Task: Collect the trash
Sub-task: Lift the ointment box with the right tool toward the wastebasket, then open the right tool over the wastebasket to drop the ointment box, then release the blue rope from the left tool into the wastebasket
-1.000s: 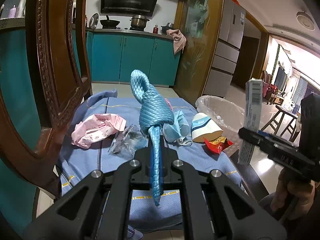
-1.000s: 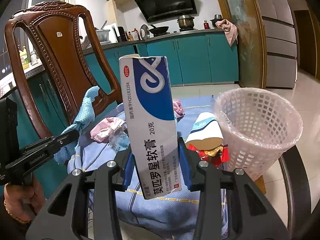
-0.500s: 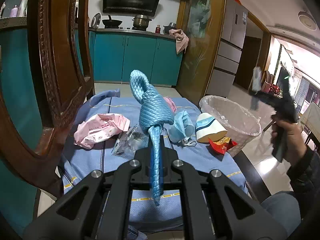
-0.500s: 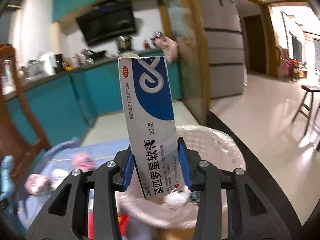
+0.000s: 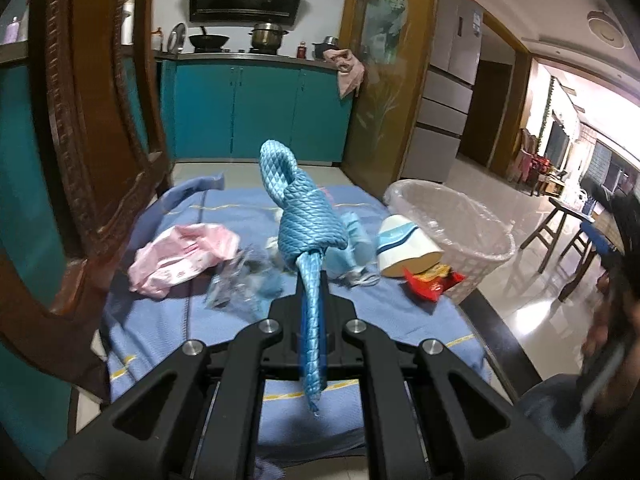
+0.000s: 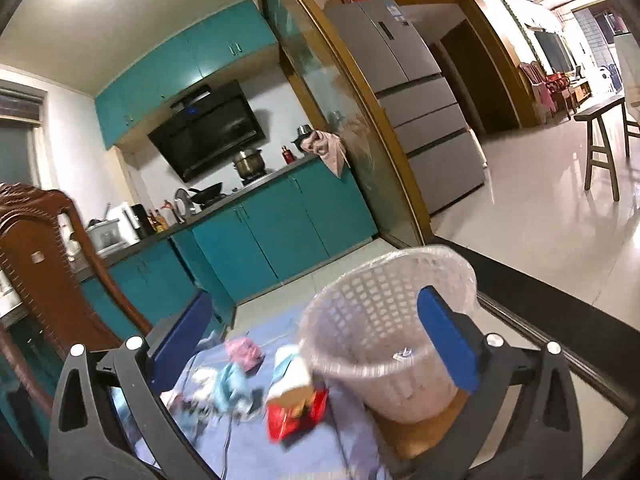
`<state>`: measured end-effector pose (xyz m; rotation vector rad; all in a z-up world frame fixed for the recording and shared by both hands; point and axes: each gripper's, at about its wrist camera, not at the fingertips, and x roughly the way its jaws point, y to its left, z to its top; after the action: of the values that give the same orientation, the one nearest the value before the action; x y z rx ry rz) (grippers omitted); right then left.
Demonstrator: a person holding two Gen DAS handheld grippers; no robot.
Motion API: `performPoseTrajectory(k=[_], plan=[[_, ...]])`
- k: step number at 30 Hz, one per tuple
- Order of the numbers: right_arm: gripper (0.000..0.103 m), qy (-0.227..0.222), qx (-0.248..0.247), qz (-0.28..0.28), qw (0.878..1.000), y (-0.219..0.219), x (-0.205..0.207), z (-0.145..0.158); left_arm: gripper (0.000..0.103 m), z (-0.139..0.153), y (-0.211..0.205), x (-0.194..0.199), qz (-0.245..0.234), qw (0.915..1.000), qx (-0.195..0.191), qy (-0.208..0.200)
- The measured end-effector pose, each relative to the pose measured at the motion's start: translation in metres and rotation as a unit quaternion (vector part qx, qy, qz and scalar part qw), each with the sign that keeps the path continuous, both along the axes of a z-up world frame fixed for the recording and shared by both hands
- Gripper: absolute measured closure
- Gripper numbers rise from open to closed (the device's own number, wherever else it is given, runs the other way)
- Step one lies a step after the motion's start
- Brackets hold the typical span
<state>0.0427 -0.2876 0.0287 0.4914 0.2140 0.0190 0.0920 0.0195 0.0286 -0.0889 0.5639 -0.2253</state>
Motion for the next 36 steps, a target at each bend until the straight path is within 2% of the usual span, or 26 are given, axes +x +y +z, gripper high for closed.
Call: performPoseTrajectory(k=[3,6,10,14,15,16,17,18,21,23,27,31,34,36], plan=[[0.003,0.011,0.014,-0.008,1.0,-0.011,-0.002,-0.006,0.098,0.006,-0.023,0.009,-0.028,0.9996,-0.002,0.001],[0.003,0.032,0.045,-0.033,0.998,-0.023,-0.001,-0.016,0.098,0.017,-0.062,0.033,-0.075,0.9971,-0.011,0.008],[0.003,0.053,0.11,-0.068,0.99,-0.044,-0.006,-0.029,0.098,0.048,-0.136,0.076,-0.146,0.9891,-0.014,-0.02],[0.003,0.051,0.109,-0.073,0.99,-0.043,-0.005,-0.026,0.095,0.065,-0.203,0.123,-0.191,0.9811,-0.011,-0.031],[0.003,0.048,0.105,-0.072,0.991,-0.042,-0.005,-0.026,0.084,0.064,-0.213,0.133,-0.196,0.9801,-0.011,-0.031],[0.003,0.048,0.1,-0.069,0.991,-0.04,-0.004,-0.025,0.044,0.06,-0.225,0.146,-0.196,0.9802,-0.001,-0.024],[0.003,0.049,0.096,-0.067,0.992,-0.04,-0.003,-0.024,0.025,0.053,-0.231,0.157,-0.178,0.9839,0.017,-0.008],[0.003,0.05,0.094,-0.065,0.992,-0.04,-0.003,-0.024,0.017,0.048,-0.231,0.162,-0.158,0.9872,0.024,0.002],[0.003,0.047,0.094,-0.063,0.992,-0.041,-0.002,-0.023,0.017,0.033,-0.198,0.157,-0.134,0.9902,-0.018,0.033],[0.003,0.047,0.09,-0.057,0.993,-0.039,0.0,-0.022,0.015,0.033,-0.169,0.132,-0.118,0.9929,-0.011,0.014],[0.003,0.053,0.069,-0.03,0.996,-0.027,0.008,-0.019,0.006,0.037,-0.1,0.071,-0.067,0.9969,0.014,-0.041],[0.003,0.06,0.022,0.015,0.998,-0.002,0.016,-0.012,0.003,0.029,-0.022,0.005,0.02,0.9969,0.008,-0.076],[0.003,0.066,-0.025,0.058,0.996,0.025,0.019,-0.008,0.003,0.014,0.016,-0.022,0.076,0.995,-0.004,-0.064],[0.003,0.069,-0.058,0.086,0.992,0.045,0.019,-0.006,0.003,0.006,0.028,-0.031,0.088,0.9947,-0.022,-0.049]])
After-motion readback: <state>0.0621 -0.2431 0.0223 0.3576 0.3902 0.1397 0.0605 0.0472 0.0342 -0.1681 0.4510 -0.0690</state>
